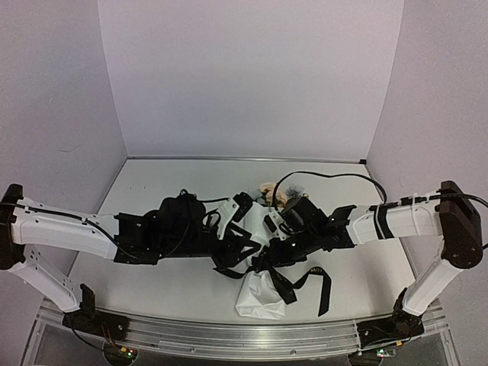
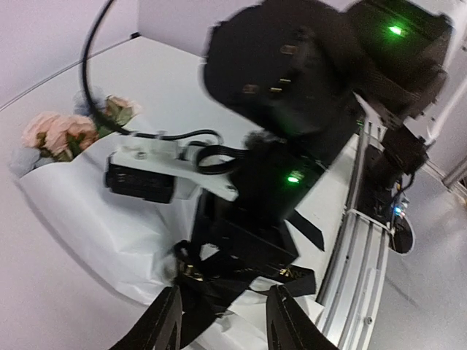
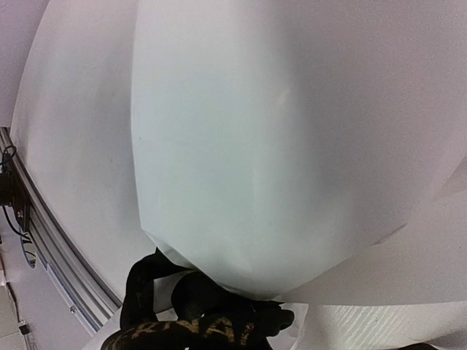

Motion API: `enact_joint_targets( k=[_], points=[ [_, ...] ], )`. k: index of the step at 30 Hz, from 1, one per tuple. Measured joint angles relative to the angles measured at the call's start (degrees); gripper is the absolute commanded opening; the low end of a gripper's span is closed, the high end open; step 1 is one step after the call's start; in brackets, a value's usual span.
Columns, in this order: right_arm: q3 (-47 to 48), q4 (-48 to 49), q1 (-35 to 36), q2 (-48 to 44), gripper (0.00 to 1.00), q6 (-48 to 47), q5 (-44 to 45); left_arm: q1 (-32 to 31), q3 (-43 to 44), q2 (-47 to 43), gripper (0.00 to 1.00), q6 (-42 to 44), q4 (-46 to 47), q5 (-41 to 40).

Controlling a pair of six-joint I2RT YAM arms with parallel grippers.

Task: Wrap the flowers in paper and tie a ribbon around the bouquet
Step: Cross the half-tied ribbon over the folded bouquet.

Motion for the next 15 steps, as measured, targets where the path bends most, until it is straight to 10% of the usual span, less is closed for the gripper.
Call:
enact_joint_targets(
  k=[15],
  points=[
    [0.0,-0.02,0.0,-0.36,0.0,-0.72,-0.51,4.76,0.02,7.65,0.28,-4.49,-1.94,-2.94]
  ],
)
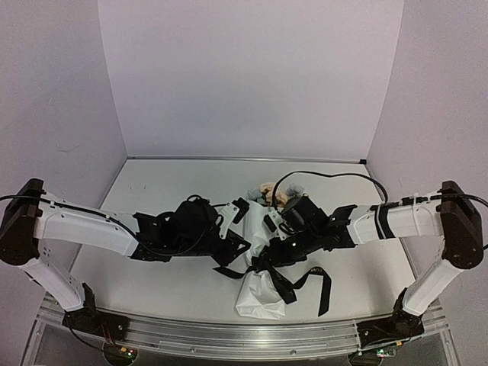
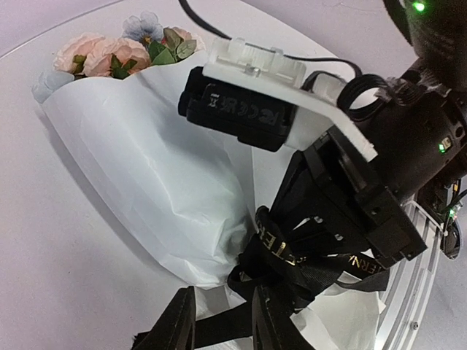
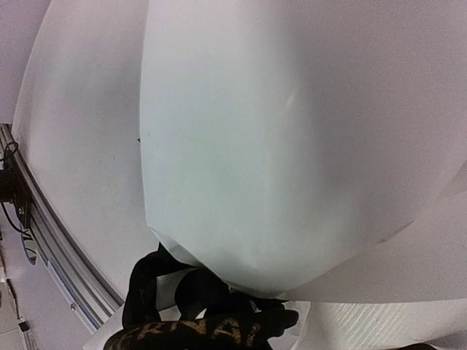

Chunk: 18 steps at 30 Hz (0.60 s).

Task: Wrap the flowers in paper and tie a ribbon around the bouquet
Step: Cross the half-tied ribbon over the folded bouquet.

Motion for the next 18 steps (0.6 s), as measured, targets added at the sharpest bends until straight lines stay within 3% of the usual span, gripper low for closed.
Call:
enact_joint_targets(
  k=[18],
  points=[
    [-1.01,0.57,0.0,-1.65,0.0,-2.88,-1.06,5.34,-0.04,3.47,0.14,-0.81,1.14,4.15]
  ],
)
